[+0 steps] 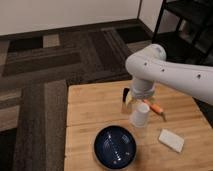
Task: Place the ceramic cup over the eraser
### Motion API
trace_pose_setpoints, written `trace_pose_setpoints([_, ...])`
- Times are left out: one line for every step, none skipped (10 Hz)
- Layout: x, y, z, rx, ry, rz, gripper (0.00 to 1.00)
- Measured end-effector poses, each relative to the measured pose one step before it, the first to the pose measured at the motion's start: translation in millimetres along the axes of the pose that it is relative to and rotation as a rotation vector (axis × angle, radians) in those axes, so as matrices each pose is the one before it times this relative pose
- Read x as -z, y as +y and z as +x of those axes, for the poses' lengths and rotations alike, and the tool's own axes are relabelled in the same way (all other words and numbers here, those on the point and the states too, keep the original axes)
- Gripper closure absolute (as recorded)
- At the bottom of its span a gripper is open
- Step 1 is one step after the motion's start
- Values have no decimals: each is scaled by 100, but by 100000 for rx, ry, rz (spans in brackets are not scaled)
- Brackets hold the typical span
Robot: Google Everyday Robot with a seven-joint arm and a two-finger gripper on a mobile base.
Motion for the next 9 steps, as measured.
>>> trace_pose_setpoints([-669, -314, -375, 1179, -245, -507, 35])
trace_pose_setpoints([-542, 0, -369, 1193, -716, -384, 35])
trace_pose_setpoints([-671, 7, -114, 871, -306, -301, 35])
trace_pose_setpoints([-600, 148, 10, 709, 18, -407, 35])
trace_pose_setpoints([-600, 44, 80, 425, 147, -425, 35])
trace_pose_setpoints([-570, 12, 65, 522, 449, -189, 35])
trace_pose_setpoints([-211, -65, 5, 299, 1, -6, 35])
trace_pose_setpoints([-110, -90, 41, 9, -47, 23, 35])
trace_pose_setpoints([-182, -252, 186, -332, -148, -10, 35])
